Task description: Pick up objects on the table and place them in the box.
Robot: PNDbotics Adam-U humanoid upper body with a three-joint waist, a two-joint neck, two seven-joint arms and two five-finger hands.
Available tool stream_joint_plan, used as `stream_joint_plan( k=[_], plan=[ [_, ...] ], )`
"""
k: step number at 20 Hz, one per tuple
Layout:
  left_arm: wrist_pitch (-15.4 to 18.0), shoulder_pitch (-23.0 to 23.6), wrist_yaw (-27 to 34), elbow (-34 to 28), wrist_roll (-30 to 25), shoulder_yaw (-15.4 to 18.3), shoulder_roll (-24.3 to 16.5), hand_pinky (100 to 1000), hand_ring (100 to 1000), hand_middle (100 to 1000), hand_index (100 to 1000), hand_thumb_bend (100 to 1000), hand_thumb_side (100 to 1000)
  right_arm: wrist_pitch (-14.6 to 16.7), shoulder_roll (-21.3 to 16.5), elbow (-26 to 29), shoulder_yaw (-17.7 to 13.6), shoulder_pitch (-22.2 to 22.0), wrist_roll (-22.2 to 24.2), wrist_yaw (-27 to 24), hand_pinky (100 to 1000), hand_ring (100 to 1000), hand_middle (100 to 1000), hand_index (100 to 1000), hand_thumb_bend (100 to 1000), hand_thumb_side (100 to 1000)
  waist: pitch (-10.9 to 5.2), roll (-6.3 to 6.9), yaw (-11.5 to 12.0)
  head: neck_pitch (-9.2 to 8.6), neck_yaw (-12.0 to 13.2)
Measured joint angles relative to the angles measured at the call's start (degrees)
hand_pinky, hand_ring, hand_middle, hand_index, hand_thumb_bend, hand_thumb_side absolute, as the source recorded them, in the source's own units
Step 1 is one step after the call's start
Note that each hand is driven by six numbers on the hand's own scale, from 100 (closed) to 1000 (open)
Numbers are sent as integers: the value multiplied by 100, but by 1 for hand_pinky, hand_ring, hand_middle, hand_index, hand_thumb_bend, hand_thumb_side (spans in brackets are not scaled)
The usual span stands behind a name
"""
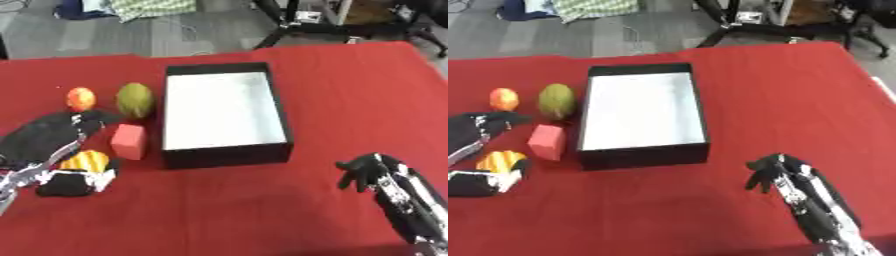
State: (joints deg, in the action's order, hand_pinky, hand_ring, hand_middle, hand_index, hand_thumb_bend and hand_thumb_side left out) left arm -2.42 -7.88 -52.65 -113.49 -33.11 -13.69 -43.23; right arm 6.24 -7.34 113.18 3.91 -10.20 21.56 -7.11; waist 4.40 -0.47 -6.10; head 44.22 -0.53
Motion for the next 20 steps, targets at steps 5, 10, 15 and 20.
stream_joint_plan(
  k=[5,10,15,20],
  plan=[
    [-374,-22,-314,-7,-582,-19,-114,845,779,848,980,282,609,-3,0,0,0,-40,-1,7,874,495,307,607,100,645,0,0,-9,0,-32],
    [-776,-102,-614,-10,-919,-65,-114,843,778,848,976,311,596,-5,0,0,0,-45,2,29,874,495,306,607,100,649,0,0,-15,0,-60],
    [-1123,-261,-770,112,-1117,-127,-112,839,774,843,973,305,562,-11,0,0,2,-48,7,33,874,495,306,607,100,657,-2,0,-21,0,-61],
    [-1298,-458,-700,732,-922,-248,-43,829,760,827,965,246,561,-19,0,0,9,-62,15,34,874,495,306,608,100,668,-3,0,-32,0,-61]
  ],
)
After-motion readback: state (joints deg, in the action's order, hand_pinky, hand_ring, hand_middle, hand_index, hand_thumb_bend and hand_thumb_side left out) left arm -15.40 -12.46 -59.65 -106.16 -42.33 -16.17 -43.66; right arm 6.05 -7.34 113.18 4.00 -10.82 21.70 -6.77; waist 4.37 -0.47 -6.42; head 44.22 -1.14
